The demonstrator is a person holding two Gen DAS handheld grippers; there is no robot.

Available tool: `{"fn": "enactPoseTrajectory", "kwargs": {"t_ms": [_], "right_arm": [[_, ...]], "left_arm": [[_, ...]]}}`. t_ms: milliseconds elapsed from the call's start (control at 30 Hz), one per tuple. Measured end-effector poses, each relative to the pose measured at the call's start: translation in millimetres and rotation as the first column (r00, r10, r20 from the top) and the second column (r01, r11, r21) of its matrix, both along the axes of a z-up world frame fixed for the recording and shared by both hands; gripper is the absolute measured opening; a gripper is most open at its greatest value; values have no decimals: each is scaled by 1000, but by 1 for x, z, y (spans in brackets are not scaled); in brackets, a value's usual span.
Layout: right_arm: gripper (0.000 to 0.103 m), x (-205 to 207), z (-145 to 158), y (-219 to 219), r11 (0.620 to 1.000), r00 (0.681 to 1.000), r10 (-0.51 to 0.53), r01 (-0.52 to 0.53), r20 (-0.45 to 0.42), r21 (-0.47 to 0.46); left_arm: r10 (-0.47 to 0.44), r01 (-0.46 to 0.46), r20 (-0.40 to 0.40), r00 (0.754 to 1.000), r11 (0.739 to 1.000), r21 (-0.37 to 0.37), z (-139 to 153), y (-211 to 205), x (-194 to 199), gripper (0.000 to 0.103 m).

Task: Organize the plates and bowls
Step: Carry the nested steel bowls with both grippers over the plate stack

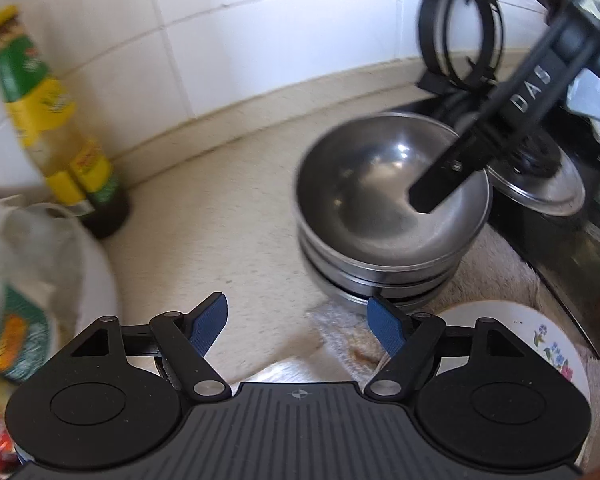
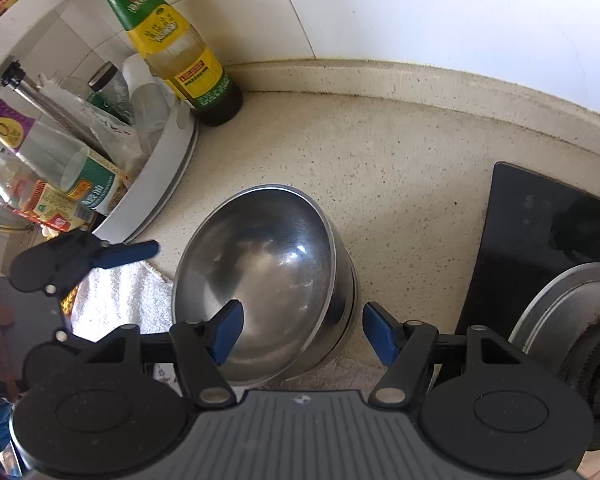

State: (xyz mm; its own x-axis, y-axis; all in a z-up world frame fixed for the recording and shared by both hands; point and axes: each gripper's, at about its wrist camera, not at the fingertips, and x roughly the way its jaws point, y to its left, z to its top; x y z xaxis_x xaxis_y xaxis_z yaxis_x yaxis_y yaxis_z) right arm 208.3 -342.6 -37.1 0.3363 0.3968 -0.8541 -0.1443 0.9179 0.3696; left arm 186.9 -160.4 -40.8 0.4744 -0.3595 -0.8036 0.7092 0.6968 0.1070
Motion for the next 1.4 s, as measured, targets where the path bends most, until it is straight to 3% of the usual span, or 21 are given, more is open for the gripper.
{"fn": "enactPoseTrajectory", "kwargs": {"t_ms": [133, 333, 700, 900, 1400], "right_arm": [[68, 7, -10, -2, 1000, 999, -14, 14, -32, 18], [72, 19, -25, -10, 998, 997, -38, 42, -72, 56], [76, 45, -46, -16, 990, 993, -39, 54, -108, 133], [81, 53, -49, -14, 989, 995, -5, 19, -95, 145], [83, 60, -46, -16, 992, 999, -14, 20, -44, 128]], "left_arm": [[-97, 97, -16, 995, 995, -30, -4, -3, 7, 93], [-217, 215, -46, 975, 975, -48, -13, -8, 9, 91], [-326, 325, -45, 944, 945, -35, -35, -31, 26, 97], [-340, 340, -5, 940, 940, -5, -51, -50, 33, 103], [-277, 276, -3, 961, 961, -18, -51, -57, 33, 103]]}}
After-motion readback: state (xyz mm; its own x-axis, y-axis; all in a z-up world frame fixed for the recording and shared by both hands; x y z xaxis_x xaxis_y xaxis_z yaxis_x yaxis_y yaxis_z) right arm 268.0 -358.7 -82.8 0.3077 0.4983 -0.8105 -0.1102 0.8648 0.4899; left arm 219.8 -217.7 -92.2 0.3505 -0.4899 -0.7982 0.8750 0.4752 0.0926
